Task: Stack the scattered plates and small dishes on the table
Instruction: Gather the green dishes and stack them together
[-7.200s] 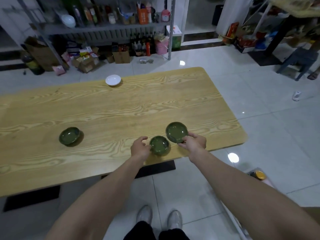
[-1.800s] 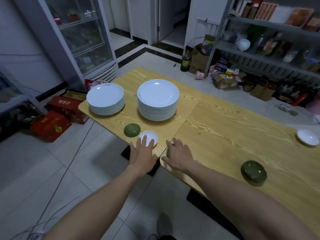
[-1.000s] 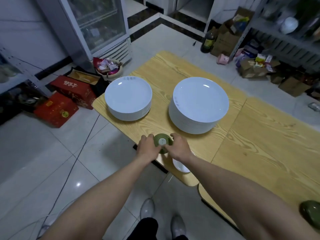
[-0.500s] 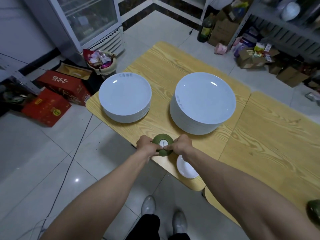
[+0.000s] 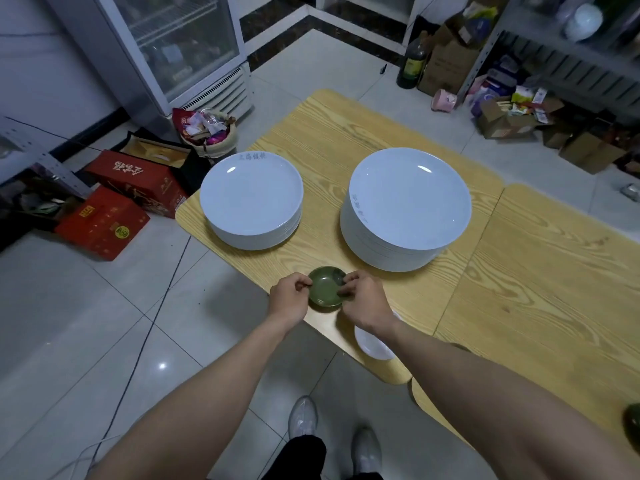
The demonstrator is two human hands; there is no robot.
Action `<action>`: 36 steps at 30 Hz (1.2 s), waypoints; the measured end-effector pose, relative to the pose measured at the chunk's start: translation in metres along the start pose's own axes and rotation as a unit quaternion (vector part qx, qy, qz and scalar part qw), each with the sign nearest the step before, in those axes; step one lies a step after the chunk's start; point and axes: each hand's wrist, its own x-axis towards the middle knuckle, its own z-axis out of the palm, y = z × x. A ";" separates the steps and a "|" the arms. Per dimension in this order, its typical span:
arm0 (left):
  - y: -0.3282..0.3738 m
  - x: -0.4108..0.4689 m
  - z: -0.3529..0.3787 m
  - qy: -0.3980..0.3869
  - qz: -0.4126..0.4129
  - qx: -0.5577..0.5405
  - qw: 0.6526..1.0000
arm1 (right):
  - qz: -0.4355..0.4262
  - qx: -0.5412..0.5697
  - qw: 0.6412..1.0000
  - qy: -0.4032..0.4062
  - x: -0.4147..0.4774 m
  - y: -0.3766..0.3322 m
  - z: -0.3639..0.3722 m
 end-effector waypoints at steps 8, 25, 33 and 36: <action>-0.004 0.003 0.007 0.005 -0.013 -0.069 0.998 | 0.113 0.145 0.981 0.063 0.007 -0.001 0.004; 0.059 -0.066 0.033 -0.035 0.081 -0.062 0.994 | 0.212 0.382 0.882 0.175 -0.066 0.030 -0.075; 0.060 -0.148 0.109 -0.041 0.084 -0.039 0.995 | 0.243 0.423 0.849 0.203 -0.145 0.109 -0.126; 0.053 -0.170 0.136 -0.050 0.069 -0.039 0.996 | 0.250 0.424 0.848 0.194 -0.168 0.132 -0.134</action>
